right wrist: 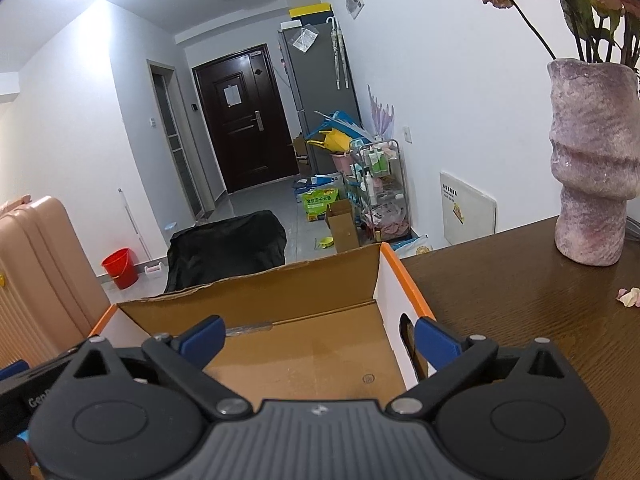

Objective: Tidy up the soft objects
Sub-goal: 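Open both grippers to drop the headband and wedge into the box, then withdraw both grippers from the box back toward the soft items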

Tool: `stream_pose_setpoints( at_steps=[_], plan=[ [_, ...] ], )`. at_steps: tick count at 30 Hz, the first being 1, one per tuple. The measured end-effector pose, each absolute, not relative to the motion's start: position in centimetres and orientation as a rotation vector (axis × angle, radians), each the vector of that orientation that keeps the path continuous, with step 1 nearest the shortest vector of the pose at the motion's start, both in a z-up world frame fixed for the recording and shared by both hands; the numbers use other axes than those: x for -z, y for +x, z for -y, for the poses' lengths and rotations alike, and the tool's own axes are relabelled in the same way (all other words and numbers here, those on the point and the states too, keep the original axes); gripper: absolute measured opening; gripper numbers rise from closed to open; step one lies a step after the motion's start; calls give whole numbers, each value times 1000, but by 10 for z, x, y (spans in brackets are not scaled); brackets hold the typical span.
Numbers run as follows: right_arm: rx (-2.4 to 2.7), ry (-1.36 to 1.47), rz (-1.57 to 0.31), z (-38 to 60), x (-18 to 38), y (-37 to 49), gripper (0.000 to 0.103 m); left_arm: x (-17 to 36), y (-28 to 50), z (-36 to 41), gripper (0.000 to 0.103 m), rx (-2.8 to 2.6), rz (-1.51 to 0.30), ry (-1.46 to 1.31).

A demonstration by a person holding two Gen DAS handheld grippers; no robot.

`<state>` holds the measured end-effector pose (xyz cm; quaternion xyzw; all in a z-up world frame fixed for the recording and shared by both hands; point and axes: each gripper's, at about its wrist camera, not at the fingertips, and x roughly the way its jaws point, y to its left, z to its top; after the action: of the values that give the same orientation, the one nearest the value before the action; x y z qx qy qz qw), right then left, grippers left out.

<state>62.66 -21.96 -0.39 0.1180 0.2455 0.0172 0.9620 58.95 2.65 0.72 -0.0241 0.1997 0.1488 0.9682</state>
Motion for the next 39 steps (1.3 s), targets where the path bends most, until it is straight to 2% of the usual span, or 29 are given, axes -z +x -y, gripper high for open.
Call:
stream_pose_setpoints(
  at_steps=[17, 29, 39],
  plan=[
    [-79, 204, -460, 216, -27, 601, 101, -50, 555, -38, 103, -274, -366, -52],
    [-106, 144, -397, 203, -76, 544, 101, -83, 495, -37, 103, -264, -326, -39],
    [-109, 115, -389, 203, -90, 491, 101, -98, 440, -34, 103, -257, -311, -23]
  ],
)
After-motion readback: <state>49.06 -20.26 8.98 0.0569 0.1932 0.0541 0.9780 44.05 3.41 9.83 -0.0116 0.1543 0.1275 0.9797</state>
